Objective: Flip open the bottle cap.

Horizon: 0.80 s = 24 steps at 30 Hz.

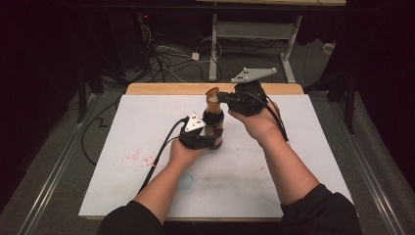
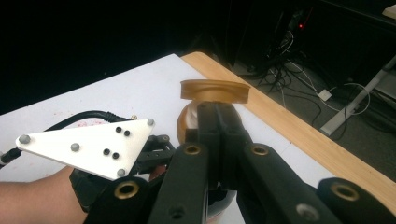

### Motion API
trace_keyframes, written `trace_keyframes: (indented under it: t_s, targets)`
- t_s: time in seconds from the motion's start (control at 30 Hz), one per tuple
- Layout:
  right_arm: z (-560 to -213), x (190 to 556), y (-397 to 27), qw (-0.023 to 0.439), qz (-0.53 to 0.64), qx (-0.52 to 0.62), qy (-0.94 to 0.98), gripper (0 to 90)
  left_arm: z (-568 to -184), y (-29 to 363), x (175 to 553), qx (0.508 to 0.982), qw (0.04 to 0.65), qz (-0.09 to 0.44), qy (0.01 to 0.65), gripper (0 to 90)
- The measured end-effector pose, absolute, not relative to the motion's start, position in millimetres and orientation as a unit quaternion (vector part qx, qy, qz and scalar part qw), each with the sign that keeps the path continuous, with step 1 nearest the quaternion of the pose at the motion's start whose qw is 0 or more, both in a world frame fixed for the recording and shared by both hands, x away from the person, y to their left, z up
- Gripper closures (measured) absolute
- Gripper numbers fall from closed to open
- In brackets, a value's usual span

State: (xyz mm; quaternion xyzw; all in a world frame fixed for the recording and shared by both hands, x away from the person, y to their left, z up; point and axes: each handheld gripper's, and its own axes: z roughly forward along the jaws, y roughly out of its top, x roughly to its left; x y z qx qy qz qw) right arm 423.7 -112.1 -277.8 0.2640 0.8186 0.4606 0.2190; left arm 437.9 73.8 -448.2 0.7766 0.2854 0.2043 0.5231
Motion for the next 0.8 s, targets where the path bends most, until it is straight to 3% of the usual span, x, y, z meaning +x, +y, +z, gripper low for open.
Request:
trace_keyframes:
  t_s: [0.8]
  targets:
    - [-269.9,440.0,-95.8,0.221,0.473,0.266,0.810,90.0,-448.3,73.3,437.3,0.777,0.523,0.206,0.284,29.2]
